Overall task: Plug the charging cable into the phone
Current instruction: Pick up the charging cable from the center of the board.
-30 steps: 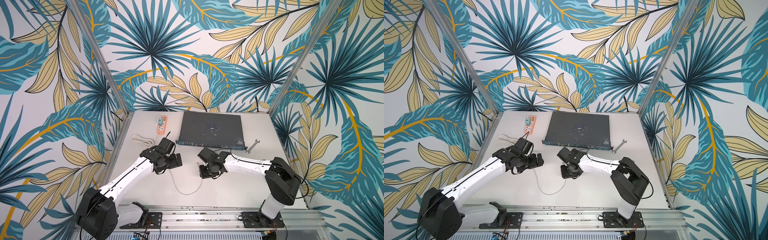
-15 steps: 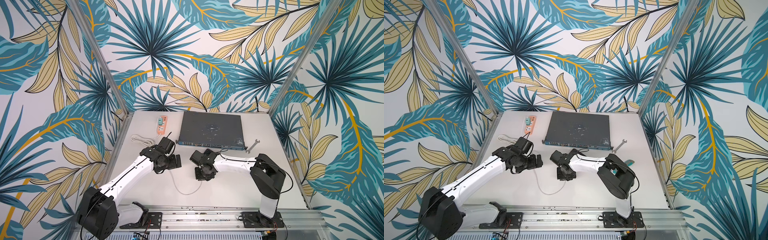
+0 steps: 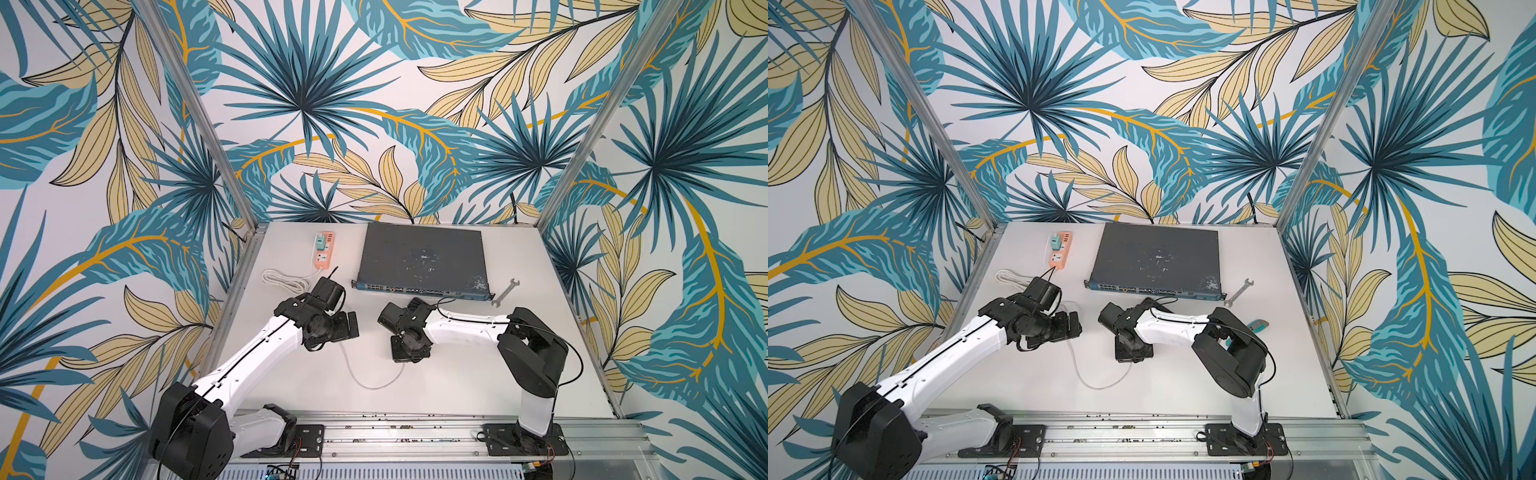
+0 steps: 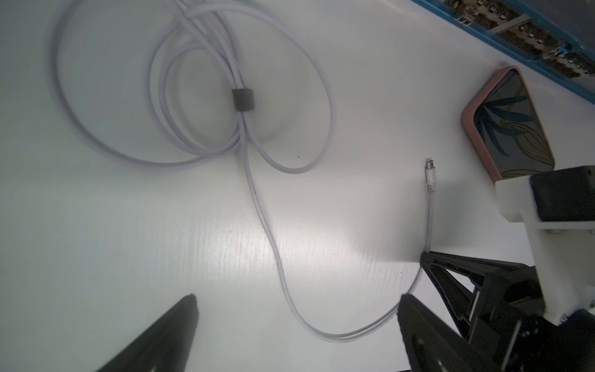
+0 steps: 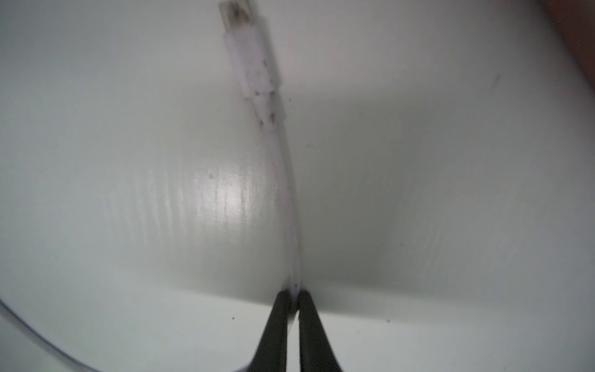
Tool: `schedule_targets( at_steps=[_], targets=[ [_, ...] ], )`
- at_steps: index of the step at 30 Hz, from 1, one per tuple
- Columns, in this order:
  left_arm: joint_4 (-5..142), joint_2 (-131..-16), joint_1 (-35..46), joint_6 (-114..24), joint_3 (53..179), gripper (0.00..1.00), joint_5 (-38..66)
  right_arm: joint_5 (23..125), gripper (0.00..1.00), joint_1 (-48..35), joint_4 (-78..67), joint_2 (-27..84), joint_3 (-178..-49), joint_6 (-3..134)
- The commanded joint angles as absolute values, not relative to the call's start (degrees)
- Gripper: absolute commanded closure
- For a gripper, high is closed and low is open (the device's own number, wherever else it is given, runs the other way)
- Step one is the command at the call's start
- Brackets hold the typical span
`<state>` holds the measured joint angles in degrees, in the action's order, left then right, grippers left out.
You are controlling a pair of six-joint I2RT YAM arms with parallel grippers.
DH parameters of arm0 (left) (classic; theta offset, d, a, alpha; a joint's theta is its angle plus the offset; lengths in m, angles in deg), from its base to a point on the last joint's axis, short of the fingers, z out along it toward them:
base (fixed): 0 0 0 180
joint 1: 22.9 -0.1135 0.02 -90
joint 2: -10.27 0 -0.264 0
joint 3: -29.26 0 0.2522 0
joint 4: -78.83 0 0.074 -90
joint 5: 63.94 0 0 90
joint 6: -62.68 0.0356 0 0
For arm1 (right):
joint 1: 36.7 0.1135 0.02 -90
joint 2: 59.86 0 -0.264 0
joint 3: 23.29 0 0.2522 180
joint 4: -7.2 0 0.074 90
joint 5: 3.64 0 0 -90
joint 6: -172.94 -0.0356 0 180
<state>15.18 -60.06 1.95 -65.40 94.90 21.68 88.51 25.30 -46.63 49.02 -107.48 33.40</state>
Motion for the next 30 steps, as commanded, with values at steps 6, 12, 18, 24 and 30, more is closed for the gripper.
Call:
schedule_targets(
  at_steps=[6, 12, 18, 24, 30],
  targets=[
    [15.79, -59.02, 0.50, -64.34, 94.59, 0.00, 20.56, 90.88, 1.00, 25.56, -52.01, 54.20, -105.56, 33.79],
    [17.77, -59.30, 0.24, -64.85, 94.83, 0.00, 18.99, 95.37, 1.00, 25.86, -50.50, 48.47, -107.65, 34.76],
    [23.30, -59.50, 0.26, -67.48, 94.58, 0.00, 14.94, 96.70, 1.00, 25.77, -45.96, 42.82, -105.93, 36.50],
    [31.37, -59.66, 0.06, -71.42, 92.79, 0.00, 9.08, 98.05, 1.00, 25.98, -39.57, 38.12, -103.99, 39.92],
    [40.79, -61.98, -0.15, -74.98, 90.77, 0.00, 3.60, 98.38, 1.00, 26.02, -34.61, 34.10, -101.55, 43.31]
  ],
)
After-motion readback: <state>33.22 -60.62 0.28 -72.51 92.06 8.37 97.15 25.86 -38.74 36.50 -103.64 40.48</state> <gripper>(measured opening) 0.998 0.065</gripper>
